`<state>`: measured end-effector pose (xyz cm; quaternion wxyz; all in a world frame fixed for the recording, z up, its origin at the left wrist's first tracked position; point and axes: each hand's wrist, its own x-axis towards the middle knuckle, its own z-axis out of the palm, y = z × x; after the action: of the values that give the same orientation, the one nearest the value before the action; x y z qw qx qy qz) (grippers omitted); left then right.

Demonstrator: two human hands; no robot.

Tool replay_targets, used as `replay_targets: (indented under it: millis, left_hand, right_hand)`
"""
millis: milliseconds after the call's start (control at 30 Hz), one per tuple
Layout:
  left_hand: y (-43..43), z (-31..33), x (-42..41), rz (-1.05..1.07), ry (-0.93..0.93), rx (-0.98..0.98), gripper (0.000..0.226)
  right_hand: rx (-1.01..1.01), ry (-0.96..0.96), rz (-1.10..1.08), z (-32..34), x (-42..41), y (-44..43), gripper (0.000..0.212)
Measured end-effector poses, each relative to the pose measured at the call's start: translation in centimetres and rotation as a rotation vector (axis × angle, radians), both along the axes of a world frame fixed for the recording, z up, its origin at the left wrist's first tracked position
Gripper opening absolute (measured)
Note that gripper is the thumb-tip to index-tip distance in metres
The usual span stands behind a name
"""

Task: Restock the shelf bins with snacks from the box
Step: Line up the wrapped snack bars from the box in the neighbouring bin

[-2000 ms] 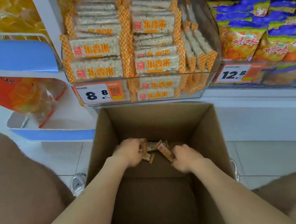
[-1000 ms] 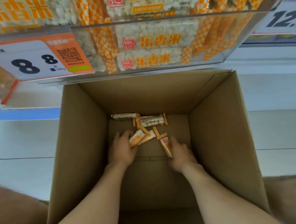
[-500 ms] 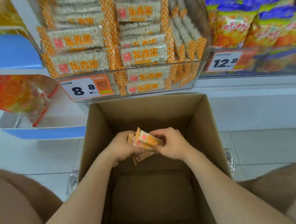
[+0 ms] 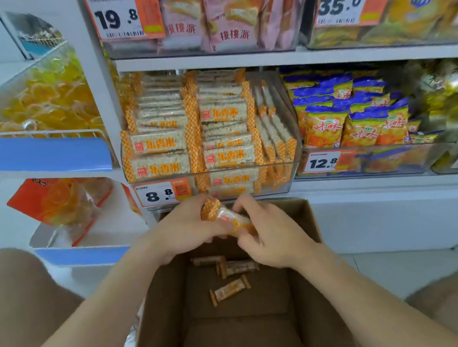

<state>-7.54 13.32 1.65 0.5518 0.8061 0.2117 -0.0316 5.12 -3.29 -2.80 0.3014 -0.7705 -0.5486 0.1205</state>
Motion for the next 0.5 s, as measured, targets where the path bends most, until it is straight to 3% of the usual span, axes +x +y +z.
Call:
replay_targets:
  millis: [167,233,300,367,500]
  left_hand:
    - [-0.4,4.7,0.0,0.082,-0.382,0.240,0.036]
    - [-0.1,5.3,0.4,0.178,-0.490,0.384,0.046]
    - [0.5,5.6,1.1,0.308,-0.584,0.610,0.052]
    - [1.6,5.5,1.7,0.367,-0.681,0.787,0.041]
    - [3.2,4.5,3.4,0.371,-0.648,0.947,0.035]
  right_hand:
    - [0.259,-0.048,-0.058,5.6,0.8,0.2,0.042]
    - [0.328,-0.105,-0.061,8.0,1.5,0.9,0.043]
    - [0.343,-0.188,-0.098,9.9,2.8,1.7,0.043]
    - [0.319,-0.307,-0.174,11.4,4.5,2.5,0.042]
    - [0.191,-0.548,-0.271,12.6,8.1,4.2,0.041]
